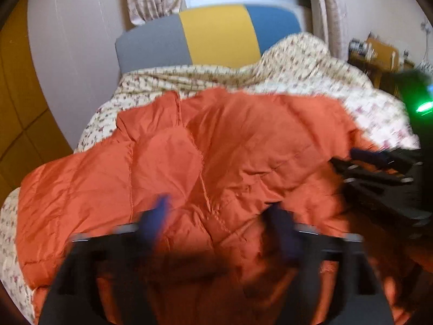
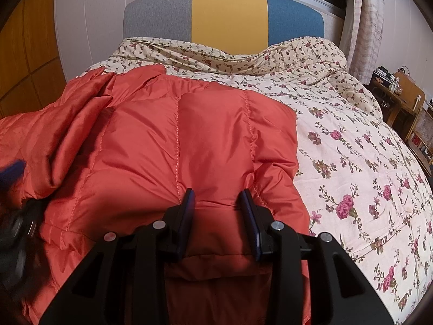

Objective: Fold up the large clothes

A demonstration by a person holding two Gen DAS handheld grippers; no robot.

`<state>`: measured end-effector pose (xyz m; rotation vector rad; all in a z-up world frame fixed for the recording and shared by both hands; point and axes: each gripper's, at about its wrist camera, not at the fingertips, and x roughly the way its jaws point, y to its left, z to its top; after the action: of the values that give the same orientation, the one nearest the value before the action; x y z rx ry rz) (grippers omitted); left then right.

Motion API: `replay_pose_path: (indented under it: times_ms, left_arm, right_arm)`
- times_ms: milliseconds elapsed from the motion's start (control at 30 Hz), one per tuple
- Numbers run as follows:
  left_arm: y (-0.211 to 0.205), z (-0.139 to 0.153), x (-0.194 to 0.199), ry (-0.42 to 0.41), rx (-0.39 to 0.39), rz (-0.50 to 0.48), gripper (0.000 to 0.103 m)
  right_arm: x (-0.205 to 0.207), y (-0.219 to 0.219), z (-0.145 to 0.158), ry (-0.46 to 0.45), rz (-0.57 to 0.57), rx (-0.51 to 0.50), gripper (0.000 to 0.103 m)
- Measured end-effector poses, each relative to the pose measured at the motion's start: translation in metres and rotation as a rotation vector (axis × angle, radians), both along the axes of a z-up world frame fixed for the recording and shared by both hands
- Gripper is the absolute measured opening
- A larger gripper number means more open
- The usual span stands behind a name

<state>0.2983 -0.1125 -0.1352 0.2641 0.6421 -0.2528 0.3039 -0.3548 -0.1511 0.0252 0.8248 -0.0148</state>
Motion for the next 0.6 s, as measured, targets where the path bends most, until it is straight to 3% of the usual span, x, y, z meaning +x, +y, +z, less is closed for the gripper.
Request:
replay_pose_path:
  times_ms: [133,267,400,600]
  left_arm:
    - [0.018,0.023,-0.027,-0.041,-0.109,-0.034,0.096]
    - [0.05,0.04,-0.04,-0.075,-0.183,0.042,0.096]
    - [0.107,0.055,-0.047,-0.138,-0.259,0.223,0.096]
    - [0.208,0.064,-0.042,-0.167,-0.392,0.571,0.096]
  right_arm:
    - [0.0,0.0,0.0,-0.001,0.0,0.003,0.035]
    - [-0.002,-0.002,0.002,-0.012,-0.003,0.009,0.035]
    - [-0.007,-0.002,0.009,-0.053,-0.006,0.01,0.042]
    - [-0.029,0.002,0.042,-0.213,0.043,0.044,0.043]
